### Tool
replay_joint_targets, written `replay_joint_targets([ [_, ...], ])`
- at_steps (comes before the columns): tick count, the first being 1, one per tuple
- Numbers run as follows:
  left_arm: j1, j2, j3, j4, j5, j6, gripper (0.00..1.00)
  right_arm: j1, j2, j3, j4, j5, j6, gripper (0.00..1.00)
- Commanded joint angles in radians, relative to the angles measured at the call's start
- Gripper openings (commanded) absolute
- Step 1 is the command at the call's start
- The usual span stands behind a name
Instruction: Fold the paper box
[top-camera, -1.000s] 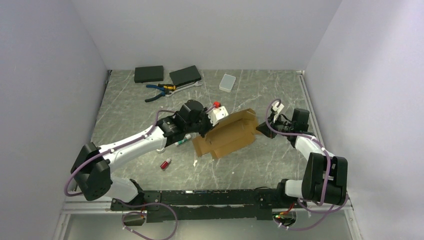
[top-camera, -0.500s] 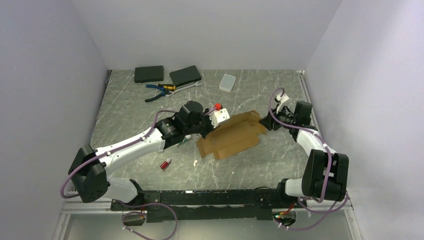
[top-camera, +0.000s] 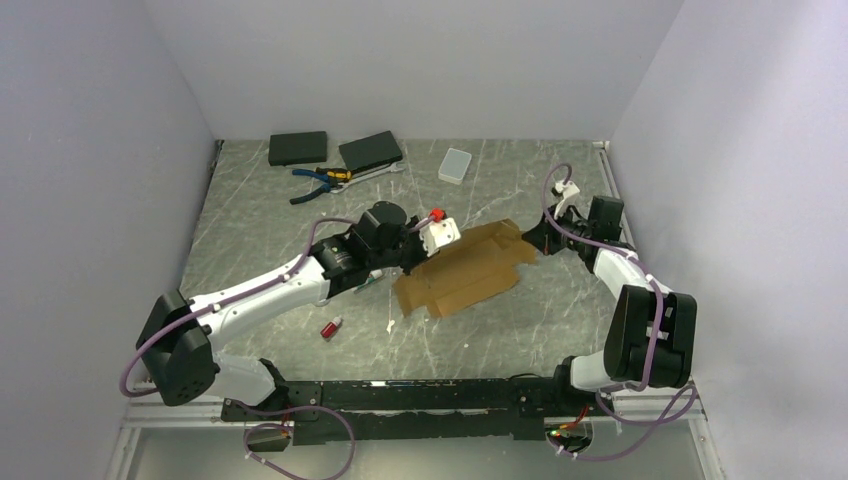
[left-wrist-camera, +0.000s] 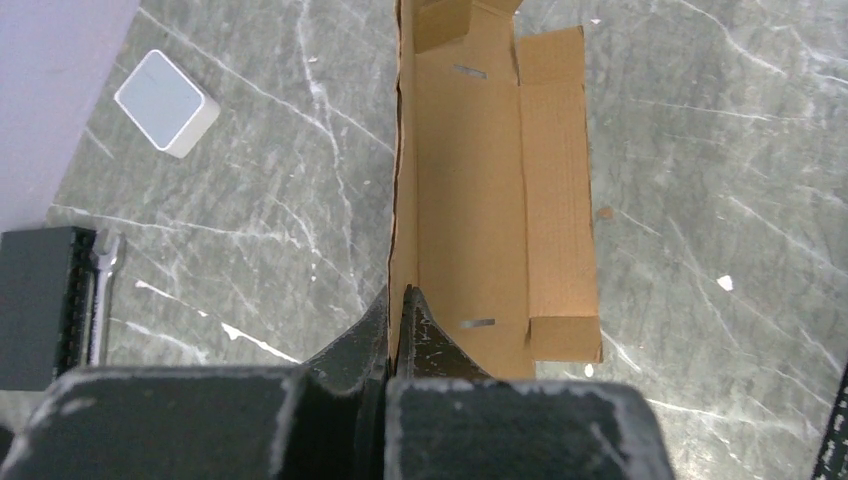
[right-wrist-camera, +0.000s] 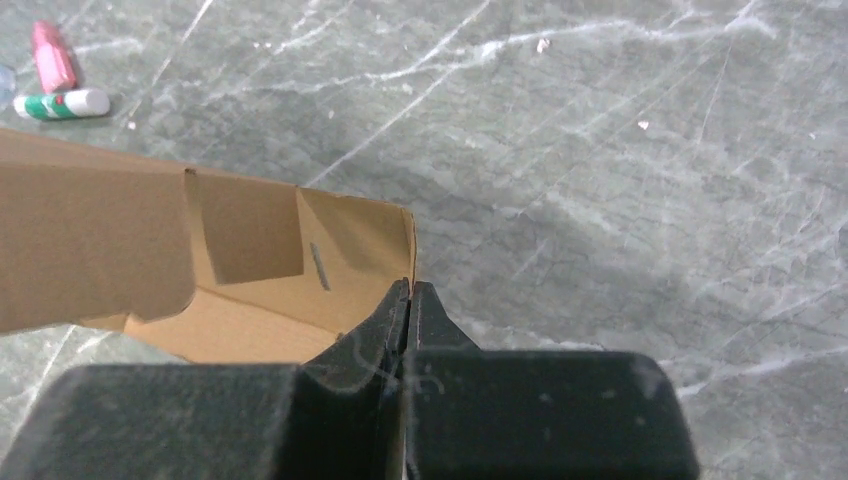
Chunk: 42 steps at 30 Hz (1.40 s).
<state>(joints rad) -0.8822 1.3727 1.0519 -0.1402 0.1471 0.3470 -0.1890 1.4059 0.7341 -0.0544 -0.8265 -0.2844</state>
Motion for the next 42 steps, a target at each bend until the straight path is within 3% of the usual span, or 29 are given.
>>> replay_joint_targets([
  [1, -0.005, -0.027, 0.077, 0.024, -0.073, 0.082, 0.0, -0.002, -0.041, 0.0, 0.269, -0.061, 0.137, 0.0],
  [6, -0.006, -0.012, 0.101, 0.044, -0.125, 0.161, 0.0, 0.016, -0.051, -0.111, 0.707, 0.019, 0.282, 0.0],
  [13, -0.005, 0.059, 0.088, 0.092, -0.142, 0.217, 0.0, 0.068, 0.034, -0.143, 0.787, 0.099, 0.197, 0.0],
  [27, -0.011, 0.055, -0.007, 0.16, -0.081, 0.145, 0.0, 0.074, -0.05, -0.176, 0.515, 0.025, -0.007, 0.0],
  [35, -0.027, 0.049, -0.026, 0.154, -0.081, 0.091, 0.0, 0.071, -0.091, -0.177, 0.35, -0.04, -0.01, 0.0],
  [42, -0.039, 0.027, -0.056, 0.157, -0.09, 0.086, 0.0, 0.063, -0.063, -0.13, 0.204, -0.091, 0.001, 0.09],
])
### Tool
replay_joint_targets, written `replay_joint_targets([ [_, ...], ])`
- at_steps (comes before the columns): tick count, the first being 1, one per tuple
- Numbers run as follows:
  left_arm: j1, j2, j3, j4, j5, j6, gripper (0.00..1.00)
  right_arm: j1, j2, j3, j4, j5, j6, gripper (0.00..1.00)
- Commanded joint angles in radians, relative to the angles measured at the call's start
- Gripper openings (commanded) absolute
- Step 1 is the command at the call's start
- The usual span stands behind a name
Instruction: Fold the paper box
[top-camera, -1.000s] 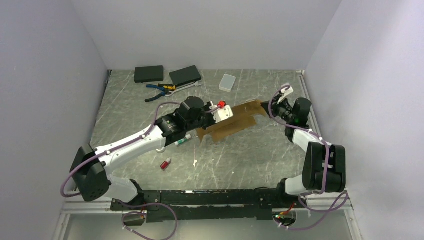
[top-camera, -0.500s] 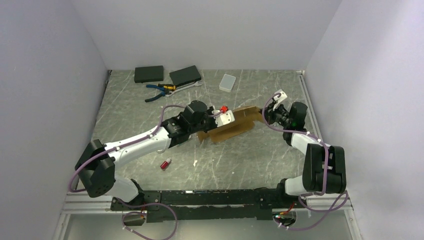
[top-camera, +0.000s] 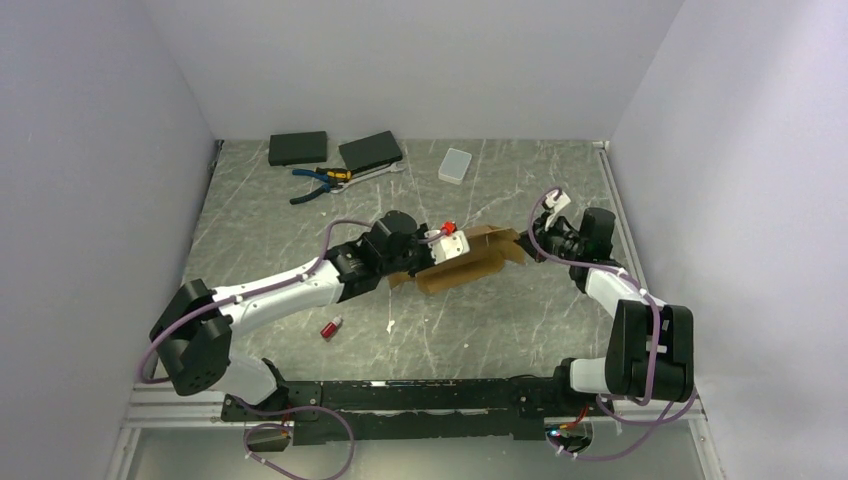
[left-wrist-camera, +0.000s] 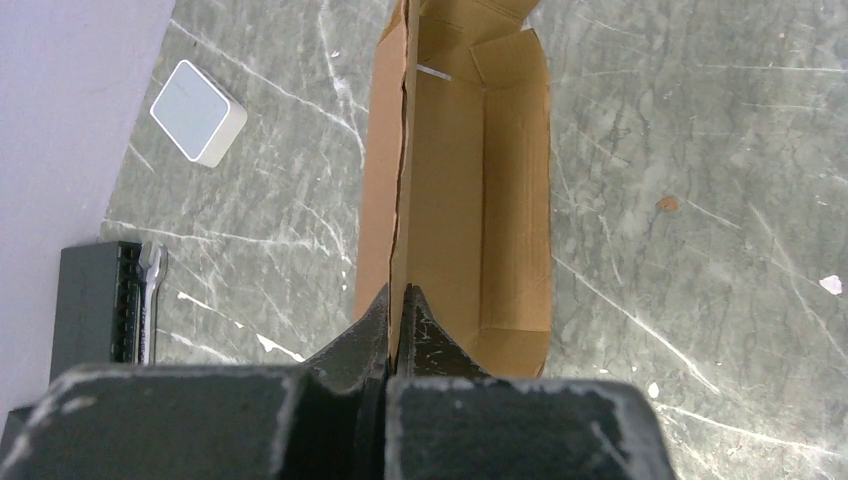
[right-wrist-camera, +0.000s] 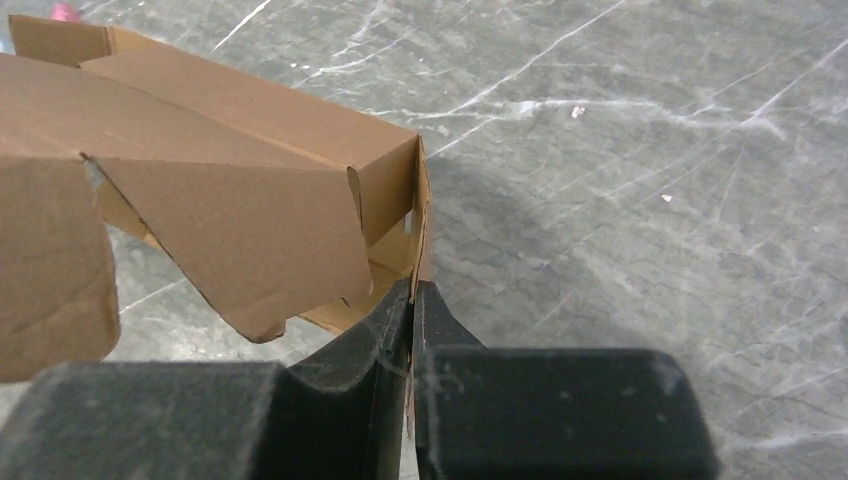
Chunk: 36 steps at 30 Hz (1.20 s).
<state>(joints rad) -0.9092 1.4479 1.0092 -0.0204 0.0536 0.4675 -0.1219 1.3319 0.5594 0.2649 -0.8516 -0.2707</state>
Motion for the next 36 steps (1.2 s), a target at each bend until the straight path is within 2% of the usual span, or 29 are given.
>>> replay_joint_targets([
  [1, -0.013, -0.051, -0.016, 0.037, 0.002, -0.035, 0.0, -0.006, 0.012, 0.048, -0.131, -0.069, -0.012, 0.11],
  [5, -0.021, -0.064, -0.03, 0.043, -0.003, -0.036, 0.0, -0.008, -0.002, 0.052, -0.193, -0.086, -0.028, 0.19],
  [15, -0.043, -0.099, -0.061, 0.044, -0.005, -0.032, 0.0, -0.04, -0.046, 0.075, -0.326, -0.141, -0.081, 0.33],
  [22, -0.062, -0.14, -0.092, 0.047, -0.02, -0.029, 0.0, -0.129, -0.042, 0.152, -0.609, -0.285, -0.331, 0.53],
  [28, -0.07, -0.153, -0.106, 0.055, -0.023, -0.026, 0.0, -0.212, -0.031, 0.213, -0.715, -0.361, -0.413, 0.55],
  [30, -0.071, -0.154, -0.106, 0.053, -0.023, -0.025, 0.0, -0.225, -0.031, 0.229, -0.69, -0.373, -0.373, 0.54],
  [33, -0.074, -0.157, -0.108, 0.056, -0.021, -0.023, 0.0, -0.229, -0.041, 0.223, -0.527, -0.334, -0.187, 0.51],
  [36, -0.075, -0.159, -0.109, 0.058, -0.016, -0.023, 0.0, -0.221, -0.038, 0.204, -0.291, -0.2, 0.063, 0.37],
])
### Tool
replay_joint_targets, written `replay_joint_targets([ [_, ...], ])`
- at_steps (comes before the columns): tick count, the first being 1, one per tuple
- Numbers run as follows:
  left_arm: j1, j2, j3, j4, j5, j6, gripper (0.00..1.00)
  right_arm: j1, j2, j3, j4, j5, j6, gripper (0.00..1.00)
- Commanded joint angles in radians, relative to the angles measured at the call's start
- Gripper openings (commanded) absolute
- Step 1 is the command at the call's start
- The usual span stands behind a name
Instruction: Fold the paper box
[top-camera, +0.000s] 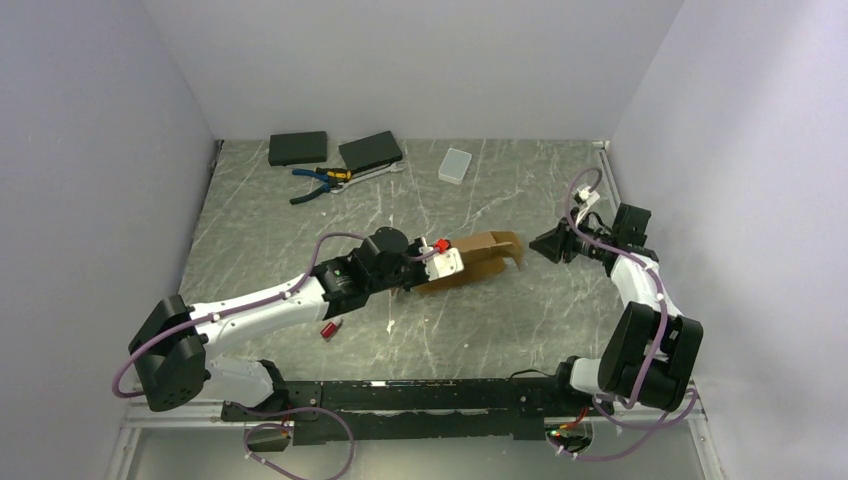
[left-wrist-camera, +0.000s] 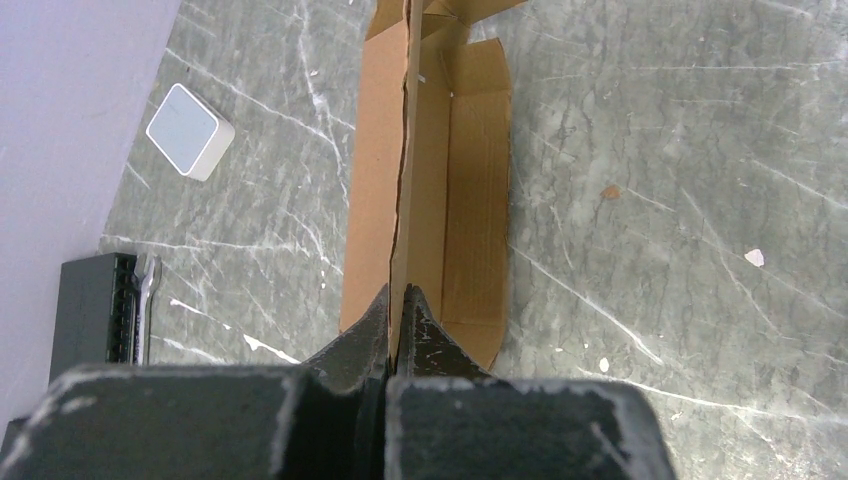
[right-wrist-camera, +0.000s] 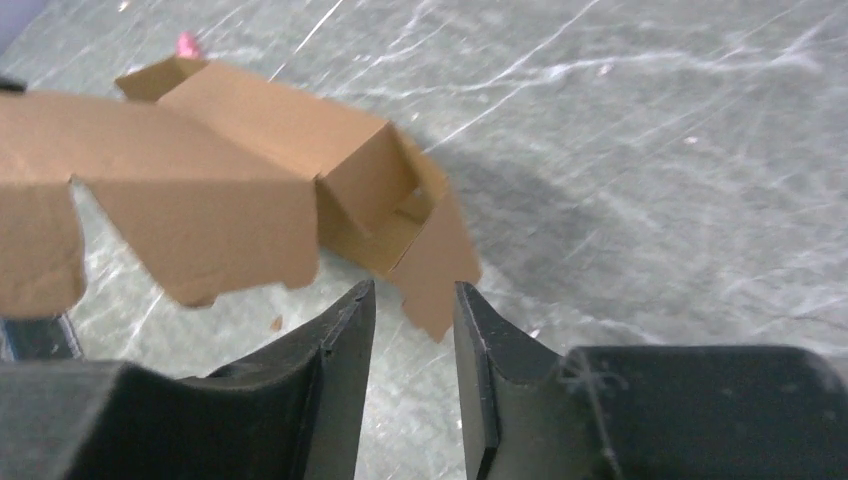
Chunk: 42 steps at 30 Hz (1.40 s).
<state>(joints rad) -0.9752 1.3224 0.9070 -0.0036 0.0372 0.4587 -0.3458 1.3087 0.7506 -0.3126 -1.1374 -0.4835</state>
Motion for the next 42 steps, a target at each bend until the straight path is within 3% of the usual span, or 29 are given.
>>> replay_joint_targets([
  [1, -0.009, -0.034, -0.007, 0.043, 0.002, -0.015, 0.0, 0.015, -0.002, 0.017, 0.358, 0.139, 0.329, 0.32],
  [7, -0.009, -0.027, 0.01, 0.034, 0.009, -0.02, 0.0, 0.169, 0.196, 0.151, 0.346, 0.342, 0.378, 0.26],
  [15, -0.008, -0.025, 0.043, 0.005, -0.022, -0.035, 0.0, 0.24, 0.323, 0.244, 0.242, 0.355, 0.313, 0.26],
  [35, -0.008, -0.001, 0.061, -0.017, -0.035, -0.071, 0.0, 0.266, 0.257, 0.154, 0.181, 0.176, 0.146, 0.28],
  [42, -0.008, 0.005, 0.062, -0.014, -0.034, -0.084, 0.0, 0.278, 0.258, 0.145, 0.163, 0.187, 0.123, 0.3],
])
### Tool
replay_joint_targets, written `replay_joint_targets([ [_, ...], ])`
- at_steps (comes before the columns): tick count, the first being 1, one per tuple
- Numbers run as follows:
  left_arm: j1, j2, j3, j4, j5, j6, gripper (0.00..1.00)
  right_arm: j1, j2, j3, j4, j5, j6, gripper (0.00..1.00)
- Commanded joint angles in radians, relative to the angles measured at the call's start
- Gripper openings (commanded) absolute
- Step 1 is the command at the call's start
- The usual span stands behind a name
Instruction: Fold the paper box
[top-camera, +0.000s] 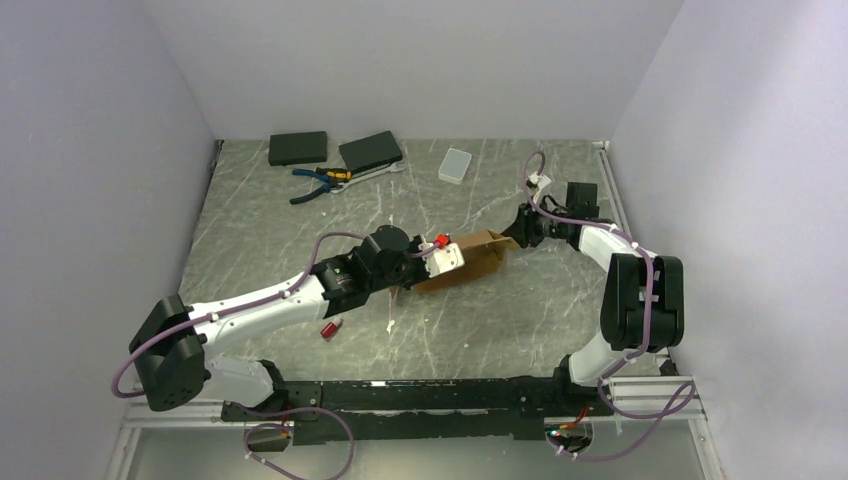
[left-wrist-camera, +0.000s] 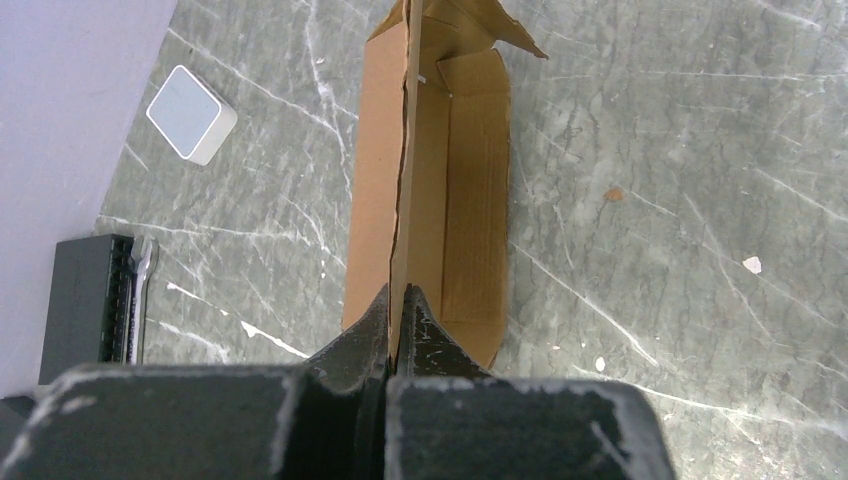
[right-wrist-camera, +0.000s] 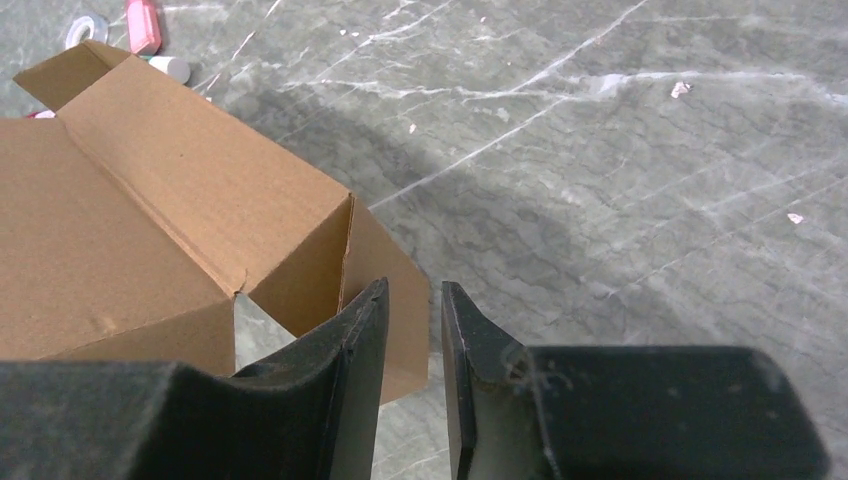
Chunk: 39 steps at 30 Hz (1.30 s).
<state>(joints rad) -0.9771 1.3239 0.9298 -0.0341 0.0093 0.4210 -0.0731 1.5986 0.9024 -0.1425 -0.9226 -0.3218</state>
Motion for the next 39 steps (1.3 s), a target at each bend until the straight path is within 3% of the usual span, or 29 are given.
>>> replay_joint_targets([
  [1, -0.006, 0.003, 0.038, 0.016, -0.007, -0.049, 0.0, 0.006, -0.032, -0.007, -0.008, -0.025, -0.039, 0.3],
  [39, -0.021, 0.059, 0.089, -0.142, -0.055, -0.208, 0.0, 0.006, 0.009, -0.089, 0.125, -0.122, 0.191, 0.49],
])
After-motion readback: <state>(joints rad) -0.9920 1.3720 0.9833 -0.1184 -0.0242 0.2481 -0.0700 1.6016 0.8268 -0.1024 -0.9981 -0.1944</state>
